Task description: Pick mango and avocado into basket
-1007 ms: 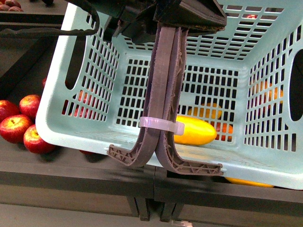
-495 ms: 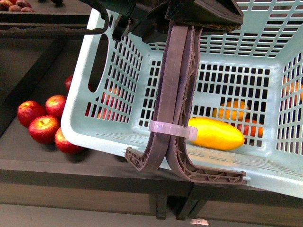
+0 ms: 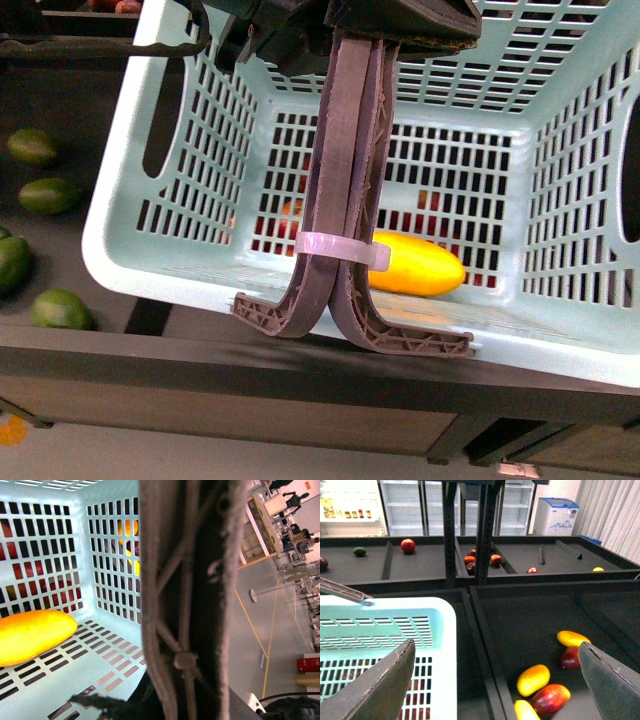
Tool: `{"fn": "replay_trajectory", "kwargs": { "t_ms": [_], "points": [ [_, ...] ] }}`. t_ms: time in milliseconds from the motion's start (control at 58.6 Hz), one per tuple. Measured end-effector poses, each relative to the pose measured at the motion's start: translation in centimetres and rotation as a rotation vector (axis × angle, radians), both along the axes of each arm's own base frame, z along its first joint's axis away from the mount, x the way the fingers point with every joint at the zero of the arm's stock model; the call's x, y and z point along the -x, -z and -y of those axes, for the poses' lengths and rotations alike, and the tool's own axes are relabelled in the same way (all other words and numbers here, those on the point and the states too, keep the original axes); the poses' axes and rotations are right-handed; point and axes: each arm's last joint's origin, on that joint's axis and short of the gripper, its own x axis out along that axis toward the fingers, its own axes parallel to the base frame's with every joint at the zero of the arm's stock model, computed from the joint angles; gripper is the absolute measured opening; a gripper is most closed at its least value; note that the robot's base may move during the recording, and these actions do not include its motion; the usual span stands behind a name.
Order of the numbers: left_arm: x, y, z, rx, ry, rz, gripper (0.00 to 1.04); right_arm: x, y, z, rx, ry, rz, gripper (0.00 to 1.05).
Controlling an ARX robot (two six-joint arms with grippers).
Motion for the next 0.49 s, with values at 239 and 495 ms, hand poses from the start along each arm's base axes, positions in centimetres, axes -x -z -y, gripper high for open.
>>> {"fn": "replay_trajectory", "kwargs": {
  "t_ms": [239,495],
  "points": [
    [0.02,-0.01,0.06,-0.001,0.000,0.001,0.06,-0.01,-0.03,0.01,0.000,0.001,0.000,0.96],
    [-0.03,0.03,-0.01,-0.005,-0.008,0.002,0.06,-0.01,0.00,0.01,0.003,0.002,-0.001,0.96]
  ]
}}
